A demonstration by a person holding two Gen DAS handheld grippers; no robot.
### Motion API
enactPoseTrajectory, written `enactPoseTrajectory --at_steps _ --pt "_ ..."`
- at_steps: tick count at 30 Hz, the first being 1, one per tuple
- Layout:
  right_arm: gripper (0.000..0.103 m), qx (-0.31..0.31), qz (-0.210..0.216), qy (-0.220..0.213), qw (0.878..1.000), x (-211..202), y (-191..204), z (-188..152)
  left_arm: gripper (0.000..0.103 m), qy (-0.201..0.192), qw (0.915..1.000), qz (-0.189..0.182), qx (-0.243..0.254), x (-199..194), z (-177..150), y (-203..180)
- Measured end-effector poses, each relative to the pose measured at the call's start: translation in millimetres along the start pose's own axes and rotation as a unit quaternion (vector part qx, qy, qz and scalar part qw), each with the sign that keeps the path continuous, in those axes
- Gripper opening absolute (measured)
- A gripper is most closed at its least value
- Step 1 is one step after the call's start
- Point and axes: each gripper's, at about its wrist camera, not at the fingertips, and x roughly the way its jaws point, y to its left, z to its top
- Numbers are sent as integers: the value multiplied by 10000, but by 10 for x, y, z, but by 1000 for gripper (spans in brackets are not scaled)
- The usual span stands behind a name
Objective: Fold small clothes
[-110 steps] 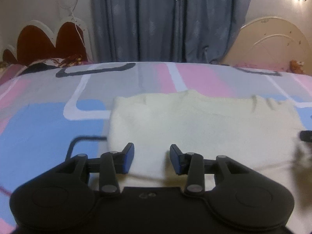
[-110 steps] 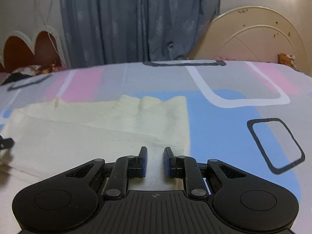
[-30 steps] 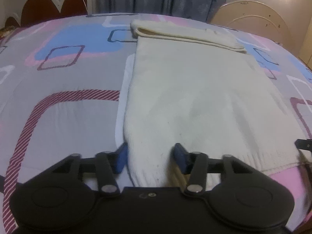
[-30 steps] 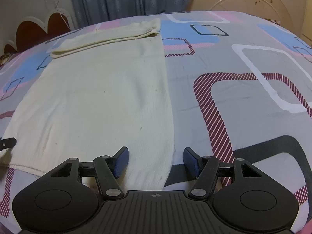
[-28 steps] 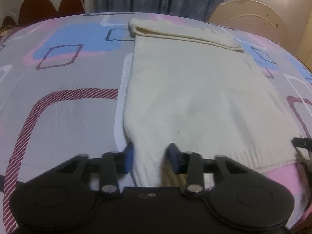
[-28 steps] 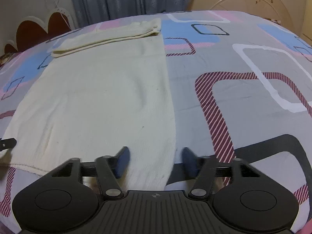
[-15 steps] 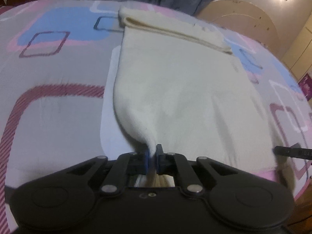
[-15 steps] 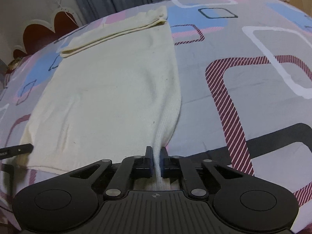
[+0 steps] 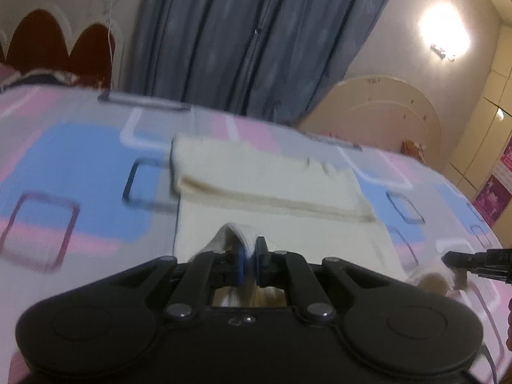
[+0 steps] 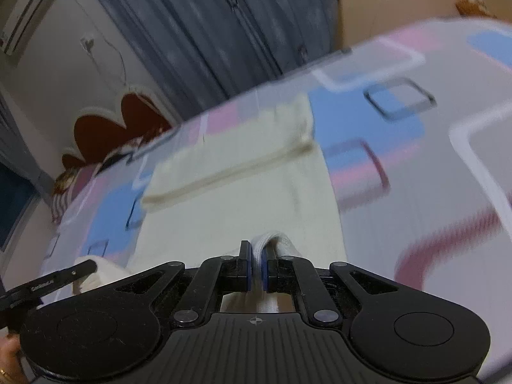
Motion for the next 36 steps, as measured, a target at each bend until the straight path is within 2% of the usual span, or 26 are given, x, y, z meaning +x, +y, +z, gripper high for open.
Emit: enactPoseTrajectory --at_steps 5,12,17,19,22,23,24,26,27,30,32,36 --pt "5 173 46 -184 9997 595 -45 536 6 -139 9998 73 -123 596 373 62" --pt "5 355 -120 -310 9988 1398 -195 1030 6 -145 9989 303 -332 1268 727 191" --pt "5 598 -315 -237 9974 1858 -386 1279 7 176 9973 635 -333 1738 916 281" --pt "5 612 -433 -153 9971 2007 -458 1336 12 296 9961 760 -330 1888 948 307" --pt "6 575 -555 -90 9968 2148 -519 1393 27 321 9948 894 -371 2004 983 368" --pt "6 571 -611 -85 9965 2164 -526 1408 38 308 9947 899 -396 2010 989 401" --pt "8 586 -600 -111 9964 2162 -531 1419 54 265 9946 912 -408 1995 993 429" --pt "14 508 -596 -164 9968 2170 -528 1447 71 96 9945 982 -362 1925 999 457" --pt "20 409 -638 -203 9969 2172 -525 1460 74 27 9945 996 -336 1894 1014 469" --pt "58 290 -756 -464 9956 2126 -526 1494 74 -17 9951 959 -231 1820 1027 513" --pt "60 251 -731 -553 9955 2107 -540 1518 74 -25 9952 971 -89 1796 1027 505" --pt "59 -98 -725 -384 9966 2199 -467 1474 74 35 9964 828 150 1834 1025 426"
